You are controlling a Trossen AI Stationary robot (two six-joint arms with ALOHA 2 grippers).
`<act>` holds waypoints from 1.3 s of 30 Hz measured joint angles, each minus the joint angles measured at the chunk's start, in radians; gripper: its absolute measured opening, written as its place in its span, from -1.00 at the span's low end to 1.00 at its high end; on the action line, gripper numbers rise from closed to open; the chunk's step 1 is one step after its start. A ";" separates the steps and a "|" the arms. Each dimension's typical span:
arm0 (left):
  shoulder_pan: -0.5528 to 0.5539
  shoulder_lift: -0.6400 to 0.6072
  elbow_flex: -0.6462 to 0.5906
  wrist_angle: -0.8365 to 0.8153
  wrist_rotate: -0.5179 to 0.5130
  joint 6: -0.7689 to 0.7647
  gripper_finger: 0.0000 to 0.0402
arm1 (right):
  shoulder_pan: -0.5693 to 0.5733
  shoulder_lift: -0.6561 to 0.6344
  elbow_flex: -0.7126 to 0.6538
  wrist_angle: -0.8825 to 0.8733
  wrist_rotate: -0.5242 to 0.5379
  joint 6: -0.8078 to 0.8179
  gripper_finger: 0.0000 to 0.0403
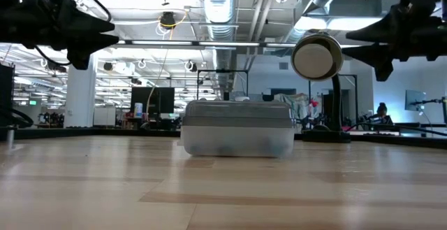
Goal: Pick & place school supplies into a supply box
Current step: Return to Home Position
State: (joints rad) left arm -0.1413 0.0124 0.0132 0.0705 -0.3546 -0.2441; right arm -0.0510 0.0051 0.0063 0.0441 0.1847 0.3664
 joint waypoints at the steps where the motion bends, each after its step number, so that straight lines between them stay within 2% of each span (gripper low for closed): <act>1: 0.000 0.000 0.000 0.003 0.011 0.001 -0.23 | -0.006 0.000 0.000 0.000 -0.002 0.000 -0.12; 7: -0.001 0.000 0.000 0.027 0.035 0.228 -0.23 | -0.008 0.000 0.000 -0.006 -0.040 -0.151 -0.12; 11: -0.002 0.000 0.000 0.030 0.035 0.333 -0.23 | -0.008 0.000 -0.001 -0.025 -0.148 -0.277 -0.12; 13: -0.002 0.000 0.000 0.030 0.035 0.349 -0.23 | -0.008 0.000 -0.001 -0.028 -0.163 -0.286 -0.12; 18: -0.002 0.000 0.000 0.030 0.035 0.346 -0.23 | -0.008 0.000 -0.001 -0.029 -0.163 -0.286 -0.12; 26: -0.002 0.000 0.002 -0.005 0.036 0.221 -0.23 | -0.008 0.000 -0.001 -0.029 -0.162 -0.288 -0.12; 39: -0.002 0.000 0.003 -0.009 0.035 0.239 -0.23 | -0.008 0.000 -0.001 -0.029 -0.162 -0.288 -0.12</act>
State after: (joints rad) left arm -0.1436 0.0128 0.0162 0.0613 -0.3195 -0.0056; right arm -0.0593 0.0051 0.0051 0.0154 0.0231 0.0784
